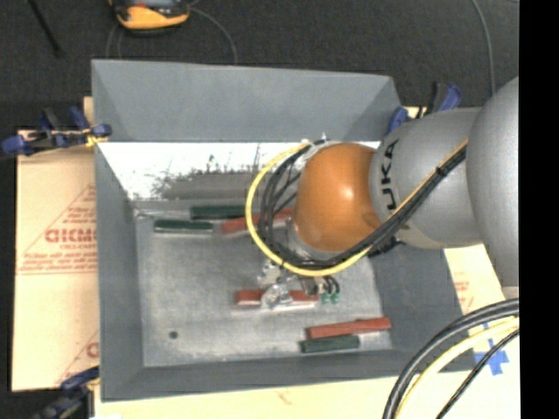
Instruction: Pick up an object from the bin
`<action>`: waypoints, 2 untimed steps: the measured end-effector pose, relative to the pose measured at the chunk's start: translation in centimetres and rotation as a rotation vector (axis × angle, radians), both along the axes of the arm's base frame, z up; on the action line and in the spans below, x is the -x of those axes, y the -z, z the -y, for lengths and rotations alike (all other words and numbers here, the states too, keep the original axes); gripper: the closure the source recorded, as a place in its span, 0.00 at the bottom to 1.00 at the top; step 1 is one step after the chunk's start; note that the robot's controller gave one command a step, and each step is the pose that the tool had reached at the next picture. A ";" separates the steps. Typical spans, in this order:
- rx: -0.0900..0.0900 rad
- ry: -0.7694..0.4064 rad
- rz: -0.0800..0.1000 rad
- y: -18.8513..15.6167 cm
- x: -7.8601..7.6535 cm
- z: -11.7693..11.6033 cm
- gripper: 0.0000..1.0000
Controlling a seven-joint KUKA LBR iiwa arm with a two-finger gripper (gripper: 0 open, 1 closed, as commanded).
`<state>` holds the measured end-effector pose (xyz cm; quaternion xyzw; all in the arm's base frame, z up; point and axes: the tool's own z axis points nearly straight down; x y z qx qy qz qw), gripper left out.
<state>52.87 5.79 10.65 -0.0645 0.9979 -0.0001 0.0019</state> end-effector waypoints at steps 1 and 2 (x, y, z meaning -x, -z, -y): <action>0.000 0.002 0.000 -0.5 -0.1 0.0 1.00; 0.000 0.003 -0.005 -1.2 0.0 0.1 1.00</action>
Offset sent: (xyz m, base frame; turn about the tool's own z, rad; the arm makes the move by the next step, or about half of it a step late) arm 0.0000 -0.0001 0.0499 0.0000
